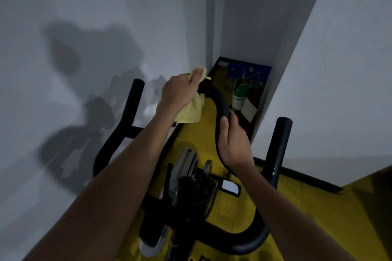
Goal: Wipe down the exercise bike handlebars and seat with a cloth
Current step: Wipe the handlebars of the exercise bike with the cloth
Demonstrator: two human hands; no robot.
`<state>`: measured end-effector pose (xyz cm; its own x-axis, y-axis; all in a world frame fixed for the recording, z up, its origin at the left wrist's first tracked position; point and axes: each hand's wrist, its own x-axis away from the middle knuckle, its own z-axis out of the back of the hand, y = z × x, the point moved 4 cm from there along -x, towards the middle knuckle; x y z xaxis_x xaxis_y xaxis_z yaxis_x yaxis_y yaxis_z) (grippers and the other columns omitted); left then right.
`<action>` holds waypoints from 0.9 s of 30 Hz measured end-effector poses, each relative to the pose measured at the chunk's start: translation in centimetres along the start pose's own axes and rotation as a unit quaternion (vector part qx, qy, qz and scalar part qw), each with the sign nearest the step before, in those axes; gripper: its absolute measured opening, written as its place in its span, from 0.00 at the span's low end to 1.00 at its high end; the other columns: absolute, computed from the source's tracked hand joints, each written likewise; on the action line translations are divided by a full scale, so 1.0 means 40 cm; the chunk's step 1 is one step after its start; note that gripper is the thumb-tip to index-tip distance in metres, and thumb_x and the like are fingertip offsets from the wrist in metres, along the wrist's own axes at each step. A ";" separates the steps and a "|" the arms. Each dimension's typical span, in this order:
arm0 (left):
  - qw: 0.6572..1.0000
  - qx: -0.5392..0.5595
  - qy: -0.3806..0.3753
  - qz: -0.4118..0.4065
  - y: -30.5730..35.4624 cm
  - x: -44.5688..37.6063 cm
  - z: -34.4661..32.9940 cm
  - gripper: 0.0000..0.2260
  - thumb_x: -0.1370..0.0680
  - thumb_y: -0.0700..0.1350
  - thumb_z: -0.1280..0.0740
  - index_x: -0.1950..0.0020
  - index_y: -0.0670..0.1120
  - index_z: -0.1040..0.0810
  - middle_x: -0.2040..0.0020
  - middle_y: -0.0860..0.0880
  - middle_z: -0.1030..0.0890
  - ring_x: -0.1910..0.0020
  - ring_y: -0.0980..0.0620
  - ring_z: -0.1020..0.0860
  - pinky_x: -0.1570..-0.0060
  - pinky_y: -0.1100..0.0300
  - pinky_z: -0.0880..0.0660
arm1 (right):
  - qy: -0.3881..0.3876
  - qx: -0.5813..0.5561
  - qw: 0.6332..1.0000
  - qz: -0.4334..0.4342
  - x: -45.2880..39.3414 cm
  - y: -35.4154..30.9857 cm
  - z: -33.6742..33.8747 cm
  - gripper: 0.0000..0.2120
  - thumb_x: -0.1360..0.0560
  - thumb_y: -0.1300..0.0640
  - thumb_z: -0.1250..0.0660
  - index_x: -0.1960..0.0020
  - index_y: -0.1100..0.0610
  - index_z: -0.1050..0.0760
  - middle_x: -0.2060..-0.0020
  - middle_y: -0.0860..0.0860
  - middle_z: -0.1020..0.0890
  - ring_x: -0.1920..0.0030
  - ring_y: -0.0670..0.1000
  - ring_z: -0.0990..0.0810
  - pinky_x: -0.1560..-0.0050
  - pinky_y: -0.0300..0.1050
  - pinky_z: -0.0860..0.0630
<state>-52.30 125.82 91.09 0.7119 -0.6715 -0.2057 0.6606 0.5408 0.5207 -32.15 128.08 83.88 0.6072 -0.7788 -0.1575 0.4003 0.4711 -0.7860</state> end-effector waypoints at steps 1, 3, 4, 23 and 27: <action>1.000 -0.004 -0.020 -0.011 0.012 -0.008 -0.001 0.27 0.17 0.65 0.50 0.66 0.50 0.27 0.66 0.51 0.23 0.66 0.55 0.26 0.67 0.59 0.36 | 0.000 -0.002 1.000 0.000 0.000 0.000 0.002 0.28 0.15 0.41 0.55 0.21 0.54 0.42 0.48 0.51 0.18 0.54 0.52 0.19 0.58 0.51 0.22; 0.999 -0.009 -0.041 -0.033 0.027 -0.021 -0.004 0.25 0.18 0.64 0.48 0.66 0.50 0.28 0.66 0.51 0.22 0.66 0.55 0.25 0.68 0.59 0.35 | -0.002 -0.005 1.000 -0.001 0.000 0.000 0.003 0.27 0.14 0.42 0.55 0.20 0.54 0.42 0.50 0.50 0.20 0.55 0.50 0.20 0.58 0.51 0.22; 0.998 -0.013 -0.041 -0.041 0.030 -0.022 -0.004 0.25 0.18 0.65 0.48 0.66 0.51 0.28 0.66 0.51 0.22 0.66 0.54 0.24 0.67 0.59 0.35 | -0.002 -0.007 1.000 0.000 -0.001 -0.001 0.004 0.27 0.14 0.42 0.55 0.20 0.54 0.42 0.51 0.48 0.21 0.57 0.49 0.21 0.59 0.50 0.22; 0.989 0.086 0.033 0.117 -0.240 0.216 0.011 0.27 0.16 0.62 0.51 0.62 0.46 0.25 0.67 0.50 0.23 0.60 0.45 0.20 0.62 0.58 0.30 | -0.011 -0.004 1.000 0.008 -0.017 0.005 -0.006 0.23 0.14 0.42 0.53 0.23 0.51 0.39 0.61 0.47 0.20 0.66 0.46 0.21 0.67 0.51 0.23; 0.982 0.056 0.027 0.178 -0.215 0.174 0.009 0.33 0.16 0.62 0.54 0.51 0.40 0.19 0.55 0.42 0.17 0.50 0.41 0.19 0.51 0.54 0.27 | -0.005 0.000 1.000 0.012 -0.020 0.009 -0.015 0.25 0.14 0.42 0.54 0.22 0.53 0.40 0.58 0.49 0.19 0.64 0.48 0.20 0.69 0.49 0.26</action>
<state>-53.10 116.31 85.47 0.9063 -0.4210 -0.0365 0.3401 0.6755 0.6543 -32.90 128.62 83.38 0.6235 -0.7632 -0.1694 0.3855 0.4886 -0.7827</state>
